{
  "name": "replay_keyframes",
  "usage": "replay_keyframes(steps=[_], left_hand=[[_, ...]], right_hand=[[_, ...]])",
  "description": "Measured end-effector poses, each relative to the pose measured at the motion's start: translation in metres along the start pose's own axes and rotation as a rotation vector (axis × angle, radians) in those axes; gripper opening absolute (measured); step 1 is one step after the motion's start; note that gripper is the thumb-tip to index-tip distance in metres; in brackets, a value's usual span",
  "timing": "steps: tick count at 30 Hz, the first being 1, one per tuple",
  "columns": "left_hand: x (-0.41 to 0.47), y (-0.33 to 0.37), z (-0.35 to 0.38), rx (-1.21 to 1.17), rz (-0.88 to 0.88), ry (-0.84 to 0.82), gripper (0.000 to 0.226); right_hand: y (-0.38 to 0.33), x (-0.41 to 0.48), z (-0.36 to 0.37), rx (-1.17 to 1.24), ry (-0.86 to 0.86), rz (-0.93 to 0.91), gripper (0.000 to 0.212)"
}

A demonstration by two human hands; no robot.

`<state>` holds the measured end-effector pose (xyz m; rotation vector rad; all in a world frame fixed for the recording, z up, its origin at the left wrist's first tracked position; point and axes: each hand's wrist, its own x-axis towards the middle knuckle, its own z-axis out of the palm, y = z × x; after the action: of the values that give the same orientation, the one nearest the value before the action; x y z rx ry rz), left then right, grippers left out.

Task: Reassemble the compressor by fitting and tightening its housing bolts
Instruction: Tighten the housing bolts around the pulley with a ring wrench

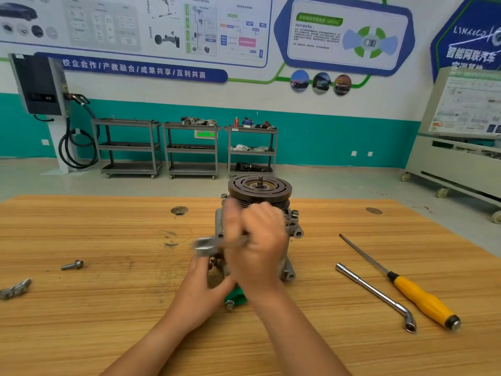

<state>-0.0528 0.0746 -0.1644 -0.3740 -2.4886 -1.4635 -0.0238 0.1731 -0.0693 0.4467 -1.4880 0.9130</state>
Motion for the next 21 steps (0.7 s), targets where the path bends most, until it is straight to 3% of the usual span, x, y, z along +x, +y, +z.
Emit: replay_keyframes(steps=[2, 4, 7, 11, 14, 21], left_hand=[[0.0, 0.001, 0.0, 0.01, -0.035, 0.001, 0.071], [0.0, -0.001, 0.001, 0.033, -0.045, -0.008, 0.078], [-0.001, -0.002, 0.001, 0.04, -0.046, -0.017, 0.079], [0.001, 0.0, 0.001, 0.04, -0.054, -0.026, 0.079], [0.0, 0.001, 0.0, 0.035, -0.06, -0.032, 0.08], [0.0, -0.002, 0.0, 0.026, -0.059, -0.033, 0.079]], right_hand=[[-0.003, 0.022, -0.024, 0.478, 0.187, 0.367, 0.049], [0.005, 0.049, -0.056, 0.858, 0.351, 0.523, 0.053], [0.032, 0.083, -0.085, 1.015, 0.371, 0.646, 0.062], [0.077, 0.092, -0.076, 1.094, 0.388, 1.13, 0.064], [0.099, 0.087, -0.064, 1.119, 0.371, 1.361, 0.066], [0.104, 0.085, -0.051, 1.151, 0.344, 1.486, 0.066]])
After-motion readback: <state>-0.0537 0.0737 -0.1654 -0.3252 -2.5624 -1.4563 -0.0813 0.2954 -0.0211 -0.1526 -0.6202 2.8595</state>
